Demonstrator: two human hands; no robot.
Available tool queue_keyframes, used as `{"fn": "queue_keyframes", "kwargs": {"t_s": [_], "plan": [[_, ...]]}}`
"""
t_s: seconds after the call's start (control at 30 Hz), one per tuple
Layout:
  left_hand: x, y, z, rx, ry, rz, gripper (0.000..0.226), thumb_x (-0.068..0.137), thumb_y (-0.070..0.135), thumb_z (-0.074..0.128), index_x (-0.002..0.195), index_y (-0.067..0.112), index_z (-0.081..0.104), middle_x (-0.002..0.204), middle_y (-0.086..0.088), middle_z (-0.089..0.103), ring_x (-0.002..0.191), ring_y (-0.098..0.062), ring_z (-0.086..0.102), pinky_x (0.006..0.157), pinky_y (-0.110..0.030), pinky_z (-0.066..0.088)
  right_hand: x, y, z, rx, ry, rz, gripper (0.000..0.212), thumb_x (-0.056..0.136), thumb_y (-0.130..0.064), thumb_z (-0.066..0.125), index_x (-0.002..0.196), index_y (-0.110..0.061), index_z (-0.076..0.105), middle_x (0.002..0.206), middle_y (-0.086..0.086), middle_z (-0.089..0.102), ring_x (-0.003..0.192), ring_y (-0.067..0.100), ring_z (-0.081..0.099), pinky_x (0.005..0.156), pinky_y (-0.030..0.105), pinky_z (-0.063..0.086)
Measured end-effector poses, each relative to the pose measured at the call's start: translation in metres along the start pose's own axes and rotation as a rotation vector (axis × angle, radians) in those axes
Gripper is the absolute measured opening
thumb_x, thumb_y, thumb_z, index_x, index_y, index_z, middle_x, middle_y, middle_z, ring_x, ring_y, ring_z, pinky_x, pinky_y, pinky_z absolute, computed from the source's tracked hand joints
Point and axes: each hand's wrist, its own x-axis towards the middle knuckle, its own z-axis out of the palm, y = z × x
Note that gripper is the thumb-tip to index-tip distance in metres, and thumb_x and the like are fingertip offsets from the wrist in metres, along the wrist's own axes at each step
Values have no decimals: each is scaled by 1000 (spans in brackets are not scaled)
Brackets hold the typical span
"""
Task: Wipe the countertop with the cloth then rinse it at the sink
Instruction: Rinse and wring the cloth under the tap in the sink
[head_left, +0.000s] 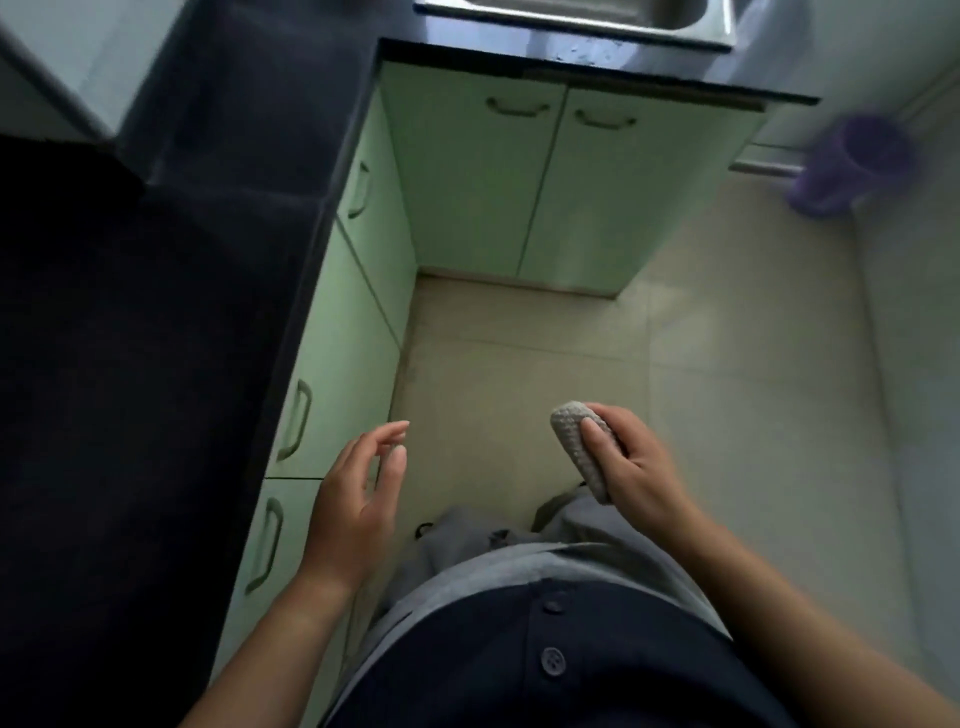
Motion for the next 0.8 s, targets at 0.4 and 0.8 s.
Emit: {"fn": "queue_keyframes", "kwargs": {"t_s": [0.4, 0.8], "plan": [[35, 108, 170, -13, -234, 38, 21, 86, 44, 43, 100, 46, 59, 106, 14, 66, 84, -5, 59, 69, -23, 41, -34, 82, -163, 135, 270, 134, 19, 93, -25, 48, 103, -39, 55, 106, -14, 60, 98, -10, 53, 81, 5, 38], [97, 189, 256, 67, -354, 139, 29, 86, 42, 43, 109, 37, 60, 106, 12, 65, 101, 1, 59, 83, -27, 47, -9, 120, -256, 292, 437, 257, 20, 85, -43, 44, 97, -42, 59, 105, -16, 62, 95, -8, 56, 77, 5, 41]]}}
